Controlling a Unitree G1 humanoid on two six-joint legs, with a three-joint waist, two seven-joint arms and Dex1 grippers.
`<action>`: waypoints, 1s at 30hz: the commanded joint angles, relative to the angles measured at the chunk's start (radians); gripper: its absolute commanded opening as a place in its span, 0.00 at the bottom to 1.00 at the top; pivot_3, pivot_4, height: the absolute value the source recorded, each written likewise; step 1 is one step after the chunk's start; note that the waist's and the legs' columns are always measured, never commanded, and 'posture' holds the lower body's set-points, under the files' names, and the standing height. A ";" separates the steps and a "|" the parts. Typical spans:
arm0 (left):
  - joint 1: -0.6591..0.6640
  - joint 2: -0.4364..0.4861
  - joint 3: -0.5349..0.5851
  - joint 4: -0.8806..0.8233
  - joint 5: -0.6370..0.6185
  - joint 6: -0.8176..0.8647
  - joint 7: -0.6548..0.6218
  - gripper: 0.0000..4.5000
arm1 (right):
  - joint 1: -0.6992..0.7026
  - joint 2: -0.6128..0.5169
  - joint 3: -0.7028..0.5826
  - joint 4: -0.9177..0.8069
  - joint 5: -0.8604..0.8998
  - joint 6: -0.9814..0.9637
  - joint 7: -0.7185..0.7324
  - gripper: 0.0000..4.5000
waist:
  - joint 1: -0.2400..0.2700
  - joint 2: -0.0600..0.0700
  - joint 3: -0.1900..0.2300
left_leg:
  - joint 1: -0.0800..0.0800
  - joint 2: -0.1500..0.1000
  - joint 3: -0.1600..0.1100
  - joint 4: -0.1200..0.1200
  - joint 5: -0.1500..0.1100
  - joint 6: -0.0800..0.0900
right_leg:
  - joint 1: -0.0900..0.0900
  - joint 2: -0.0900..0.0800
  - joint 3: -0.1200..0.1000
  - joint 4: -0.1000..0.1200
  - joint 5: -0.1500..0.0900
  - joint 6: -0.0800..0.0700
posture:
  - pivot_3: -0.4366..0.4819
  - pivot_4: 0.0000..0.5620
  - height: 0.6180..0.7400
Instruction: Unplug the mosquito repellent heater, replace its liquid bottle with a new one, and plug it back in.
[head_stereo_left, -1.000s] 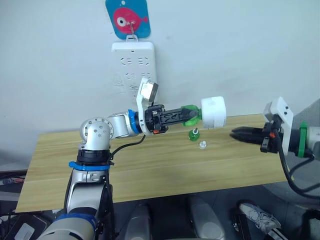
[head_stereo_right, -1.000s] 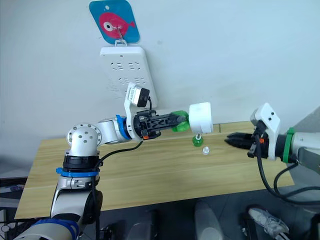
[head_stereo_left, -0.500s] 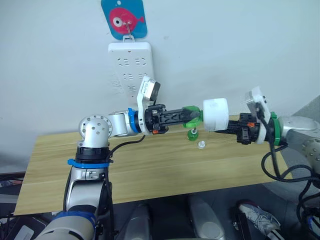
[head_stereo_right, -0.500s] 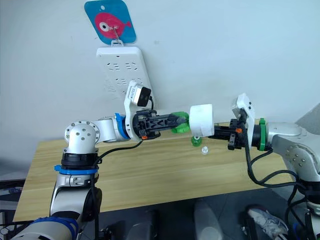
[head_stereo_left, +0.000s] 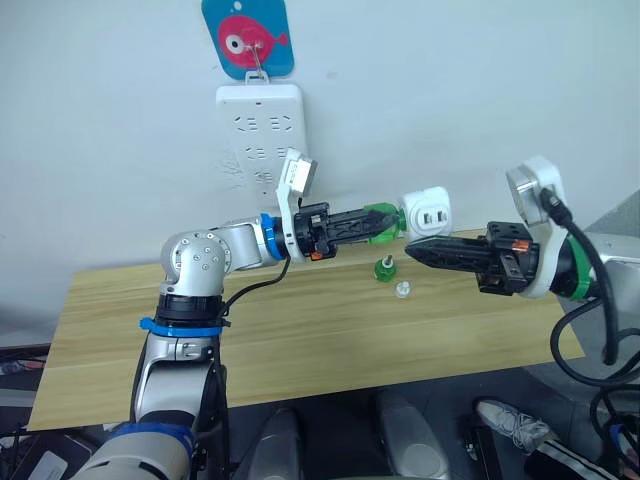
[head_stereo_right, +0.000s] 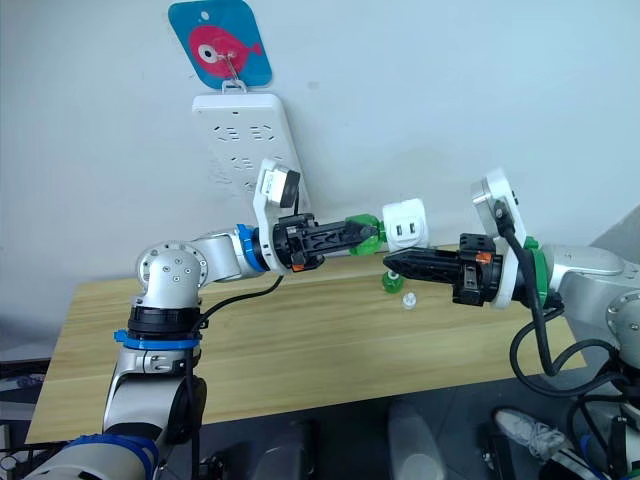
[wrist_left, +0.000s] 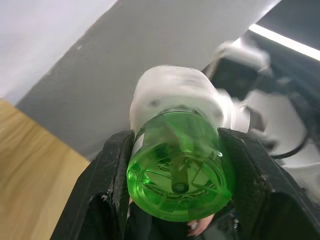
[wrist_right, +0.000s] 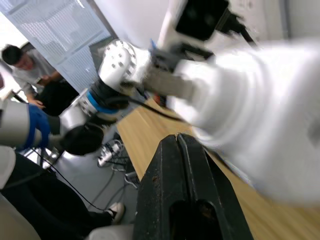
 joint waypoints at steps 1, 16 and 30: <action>0.014 0.019 -0.032 -0.046 0.023 -0.034 -0.063 0.51 | -0.044 -0.012 -0.023 -0.003 0.095 -0.004 -0.055 0.00 | -0.001 0.000 0.000 | 0.000 0.000 0.000 0.000 0.000 0.000 | 0.000 0.000 0.000 0.000 0.000 0.000 | 0.16 0.42 0.95; 0.045 0.094 -0.105 -0.140 0.015 -0.029 -0.233 0.51 | -0.206 -0.016 0.100 0.155 -0.013 0.048 0.037 0.00 | -0.005 0.000 0.000 | 0.000 0.000 0.000 0.000 0.000 0.001 | 0.000 0.000 0.000 0.000 0.000 0.000 | 0.18 0.42 0.95; 0.046 0.083 -0.078 -0.162 -0.046 0.023 -0.205 0.51 | -0.234 0.007 0.127 0.190 -0.126 0.078 0.115 0.00 | -0.005 0.000 0.000 | 0.000 0.000 0.000 0.000 -0.001 0.001 | 0.000 0.000 0.000 0.000 0.000 0.000 | 0.19 0.42 0.95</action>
